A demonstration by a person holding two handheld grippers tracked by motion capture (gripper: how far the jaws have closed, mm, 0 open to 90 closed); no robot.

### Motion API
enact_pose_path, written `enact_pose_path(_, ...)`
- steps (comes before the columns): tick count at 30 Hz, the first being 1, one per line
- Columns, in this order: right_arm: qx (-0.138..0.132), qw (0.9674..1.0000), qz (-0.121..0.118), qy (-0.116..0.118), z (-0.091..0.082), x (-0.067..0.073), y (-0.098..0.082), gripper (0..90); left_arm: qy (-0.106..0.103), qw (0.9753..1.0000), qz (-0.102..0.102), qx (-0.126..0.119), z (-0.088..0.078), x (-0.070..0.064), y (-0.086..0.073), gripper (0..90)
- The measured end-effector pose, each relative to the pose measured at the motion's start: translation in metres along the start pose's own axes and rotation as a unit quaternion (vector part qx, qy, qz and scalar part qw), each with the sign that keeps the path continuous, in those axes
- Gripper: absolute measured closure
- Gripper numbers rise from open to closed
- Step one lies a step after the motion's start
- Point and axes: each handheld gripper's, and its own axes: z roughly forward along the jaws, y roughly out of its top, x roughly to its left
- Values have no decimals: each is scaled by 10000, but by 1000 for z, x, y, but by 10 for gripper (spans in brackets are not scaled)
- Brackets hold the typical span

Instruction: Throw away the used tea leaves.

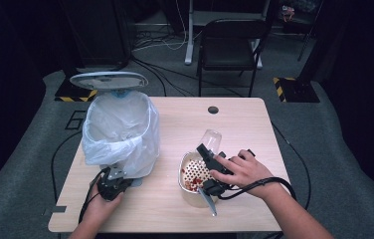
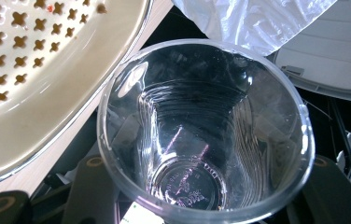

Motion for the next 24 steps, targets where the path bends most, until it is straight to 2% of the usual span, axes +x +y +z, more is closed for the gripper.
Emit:
enact_pose_path(1,-17,10000,1,36,0,0,0,459,-6,10000,35,8,0,1,0,900)
enact_pose_path(2,-29,10000,-42,-42,0,-2,0,459,-2,10000,30,11,0,1,0,900)
enact_pose_path(3,-34,10000,4,33,0,0,0,459,7,10000,70,19,0,1,0,900)
enact_pose_path(5,-60,10000,15,27,1,-2,0,458,0,10000,-6,2,0,0,0,900)
enact_pose_path(6,-88,9998,79,153,1,-2,0,457,-27,10000,85,27,0,1,0,900)
enact_pose_path(7,-136,9993,323,136,2,-2,-1,457,13,10000,-30,-10,0,0,0,900)
enact_pose_path(8,-107,9996,142,210,1,-10,-4,457,4,10000,-21,-3,0,0,0,900)
enact_pose_path(9,-86,9996,250,133,2,-12,-6,457,-2,10000,48,17,0,1,0,900)
enact_pose_path(10,-127,9991,316,271,2,-14,-7,457,-3,9999,130,55,-1,2,1,900)
enact_pose_path(11,-218,9977,531,356,3,-19,-8,457,2,10000,94,22,-1,1,0,900)
enact_pose_path(12,-235,9910,1266,368,3,-15,-9,456,11,10000,-44,-8,0,0,0,900)
enact_pose_path(13,-257,9866,1557,422,4,-17,-11,456,-3,10000,40,21,0,1,0,900)
enact_pose_path(14,-299,9801,1864,604,4,-20,-13,456,-9,10000,95,21,0,2,0,900)
enact_pose_path(15,-411,9706,2213,848,6,-25,-18,456,-15,10000,96,15,0,2,0,900)
enact_pose_path(18,-494,9553,2727,1026,8,-30,-25,456,-16,10000,27,2,0,1,0,900)
enact_pose_path(19,-524,9477,2943,1120,9,-31,-28,456,-14,10000,-2,4,0,0,0,900)
enact_pose_path(20,-565,9411,3109,1203,10,-32,-31,456,-6,10000,77,21,0,1,0,900)
enact_pose_path(23,-705,9073,3835,1572,12,-35,-39,457,-9,10000,58,20,0,1,0,900)
enact_pose_path(24,-774,8914,4118,1724,13,-37,-43,457,5,9999,100,56,-1,2,1,900)
